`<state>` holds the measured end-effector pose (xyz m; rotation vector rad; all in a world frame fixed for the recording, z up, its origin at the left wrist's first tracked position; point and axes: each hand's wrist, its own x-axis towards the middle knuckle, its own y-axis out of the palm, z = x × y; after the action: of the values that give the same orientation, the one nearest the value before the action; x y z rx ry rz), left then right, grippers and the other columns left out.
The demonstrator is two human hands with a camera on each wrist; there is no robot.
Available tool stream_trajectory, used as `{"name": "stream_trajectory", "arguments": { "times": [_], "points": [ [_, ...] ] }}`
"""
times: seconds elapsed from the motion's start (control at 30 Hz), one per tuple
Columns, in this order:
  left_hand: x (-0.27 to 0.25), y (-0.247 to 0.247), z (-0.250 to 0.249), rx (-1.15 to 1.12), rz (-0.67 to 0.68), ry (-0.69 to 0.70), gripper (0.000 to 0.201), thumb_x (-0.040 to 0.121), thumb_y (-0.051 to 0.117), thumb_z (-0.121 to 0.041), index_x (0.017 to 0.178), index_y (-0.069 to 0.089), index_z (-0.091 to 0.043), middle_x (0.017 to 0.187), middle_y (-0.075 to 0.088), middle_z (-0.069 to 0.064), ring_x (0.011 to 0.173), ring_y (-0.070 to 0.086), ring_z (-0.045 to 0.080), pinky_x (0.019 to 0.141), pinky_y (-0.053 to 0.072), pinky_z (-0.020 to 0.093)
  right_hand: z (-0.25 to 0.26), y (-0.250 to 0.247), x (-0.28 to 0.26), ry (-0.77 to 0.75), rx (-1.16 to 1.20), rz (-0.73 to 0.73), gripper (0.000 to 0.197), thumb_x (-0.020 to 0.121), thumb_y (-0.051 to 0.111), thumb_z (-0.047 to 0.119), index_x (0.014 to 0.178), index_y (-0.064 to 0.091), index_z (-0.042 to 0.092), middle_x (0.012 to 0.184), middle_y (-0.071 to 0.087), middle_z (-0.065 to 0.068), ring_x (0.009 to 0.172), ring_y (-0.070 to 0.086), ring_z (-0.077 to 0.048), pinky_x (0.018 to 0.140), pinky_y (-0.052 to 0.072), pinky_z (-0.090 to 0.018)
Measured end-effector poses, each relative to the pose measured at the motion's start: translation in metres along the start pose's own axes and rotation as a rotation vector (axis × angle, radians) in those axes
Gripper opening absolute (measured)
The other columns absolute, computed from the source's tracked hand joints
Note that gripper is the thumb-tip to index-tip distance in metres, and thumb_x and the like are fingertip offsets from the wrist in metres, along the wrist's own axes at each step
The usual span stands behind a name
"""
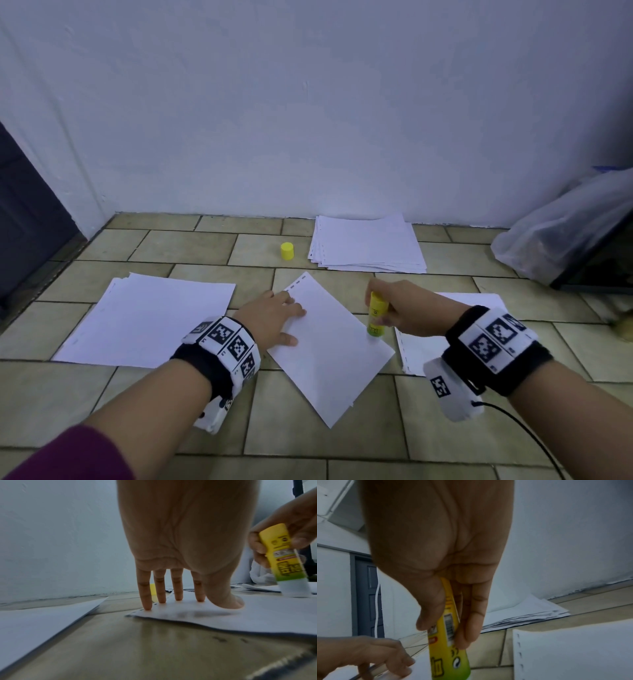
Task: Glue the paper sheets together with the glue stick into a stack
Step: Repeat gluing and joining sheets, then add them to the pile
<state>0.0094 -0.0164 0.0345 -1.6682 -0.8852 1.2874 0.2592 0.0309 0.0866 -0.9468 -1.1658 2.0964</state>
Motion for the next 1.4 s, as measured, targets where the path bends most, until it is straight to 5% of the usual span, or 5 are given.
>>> {"name": "stream_trajectory", "arguments": {
  "times": [0.17,0.27,0.57,1.03,1.4],
  "points": [
    [-0.002,-0.002,0.004,0.043,0.017,0.006,0.056,0.099,0.042,-0.012,0.148,0.028,-0.035,0.153,0.022,-0.005,0.137,0.025,0.018,0.108,0.028,0.030,-0.012,-0.009,-0.012,-0.030,0.036,0.097,0.019,0.088,0.066,0.018,0.096,0.048,0.020,0.085,0.063,-0.003,0.076,0.064,-0.019,0.070,0.053,-0.029],
    [-0.007,-0.002,0.008,0.061,0.004,-0.024,0.074,0.089,0.035,0.003,0.143,0.029,-0.047,0.147,0.026,-0.012,0.129,0.030,0.023,0.104,0.026,0.029,-0.022,-0.024,-0.013,0.005,0.536,-0.024,0.016,0.083,0.069,0.003,0.090,0.055,0.004,0.085,0.069,-0.017,0.073,0.069,-0.028,0.066,0.056,-0.030],
    [-0.015,0.000,0.021,-0.059,-0.027,-0.071,0.059,0.088,0.062,-0.040,0.138,0.037,-0.022,0.141,0.030,-0.005,0.127,0.033,0.021,0.109,0.020,0.032,-0.009,-0.019,0.030,0.078,1.702,-0.312,0.026,0.098,0.039,0.015,0.084,0.057,0.003,0.077,0.067,-0.013,0.064,0.069,-0.021,0.060,0.058,-0.027],
    [-0.019,-0.002,0.034,-0.170,-0.034,-0.057,0.092,0.077,0.076,-0.042,0.150,0.026,-0.016,0.153,0.023,-0.006,0.138,0.029,0.013,0.112,0.026,0.025,0.056,0.024,0.151,0.124,0.486,-0.472,0.038,0.073,0.073,0.007,0.108,0.058,0.009,0.100,0.062,-0.003,0.089,0.052,-0.017,0.067,0.038,-0.023],
    [-0.018,-0.003,0.033,-0.196,-0.051,-0.069,0.091,0.075,0.080,-0.035,0.148,0.029,-0.017,0.151,0.027,-0.005,0.137,0.030,0.014,0.110,0.027,0.025,0.060,0.026,0.150,0.053,0.432,-0.400,0.049,0.077,0.070,0.005,0.123,0.055,0.011,0.114,0.063,-0.010,0.096,0.057,-0.024,0.077,0.038,-0.022]
  ]
}}
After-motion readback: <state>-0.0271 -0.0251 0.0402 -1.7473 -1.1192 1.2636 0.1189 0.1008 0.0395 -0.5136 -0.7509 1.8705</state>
